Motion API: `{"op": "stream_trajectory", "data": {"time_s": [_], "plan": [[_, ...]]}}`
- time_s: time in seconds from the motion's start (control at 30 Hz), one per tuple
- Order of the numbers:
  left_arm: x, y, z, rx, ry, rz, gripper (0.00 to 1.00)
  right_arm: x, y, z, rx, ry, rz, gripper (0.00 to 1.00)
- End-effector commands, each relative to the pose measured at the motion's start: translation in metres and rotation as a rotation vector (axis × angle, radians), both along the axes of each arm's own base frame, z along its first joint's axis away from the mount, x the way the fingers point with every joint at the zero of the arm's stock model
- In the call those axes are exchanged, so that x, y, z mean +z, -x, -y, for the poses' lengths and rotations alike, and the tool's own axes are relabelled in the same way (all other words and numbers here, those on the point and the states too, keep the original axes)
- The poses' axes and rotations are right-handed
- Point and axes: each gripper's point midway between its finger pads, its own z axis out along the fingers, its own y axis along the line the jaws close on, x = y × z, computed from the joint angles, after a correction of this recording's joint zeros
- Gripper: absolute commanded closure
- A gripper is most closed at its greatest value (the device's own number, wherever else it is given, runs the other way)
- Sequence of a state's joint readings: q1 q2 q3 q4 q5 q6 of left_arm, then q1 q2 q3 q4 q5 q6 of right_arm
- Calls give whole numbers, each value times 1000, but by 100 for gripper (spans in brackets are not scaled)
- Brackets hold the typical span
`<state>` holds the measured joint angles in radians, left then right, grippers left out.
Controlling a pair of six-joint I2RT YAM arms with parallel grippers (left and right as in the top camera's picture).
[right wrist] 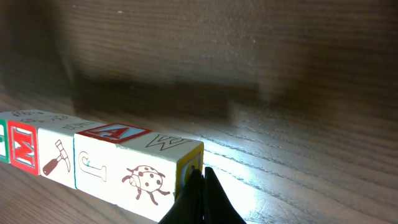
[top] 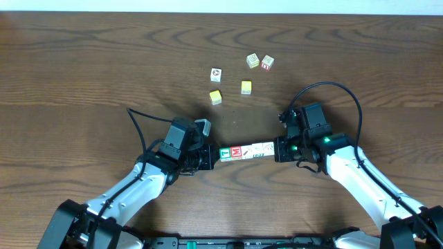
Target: Lift 5 blocks
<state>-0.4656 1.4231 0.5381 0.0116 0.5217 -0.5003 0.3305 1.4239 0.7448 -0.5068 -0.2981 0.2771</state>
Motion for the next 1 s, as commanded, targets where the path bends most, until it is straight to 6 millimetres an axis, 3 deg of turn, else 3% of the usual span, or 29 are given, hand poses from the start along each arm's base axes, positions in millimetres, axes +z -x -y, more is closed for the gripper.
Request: {"op": "stream_trajectory", "data": {"time_s": [0.0,0.97], "plan": [[47,-3,36,-126,157,65,93,35,9,-48,139,-204,10,99],[57,-10,39,-127,168,91,93,44,4,-50,140,-208,22,99]]}}
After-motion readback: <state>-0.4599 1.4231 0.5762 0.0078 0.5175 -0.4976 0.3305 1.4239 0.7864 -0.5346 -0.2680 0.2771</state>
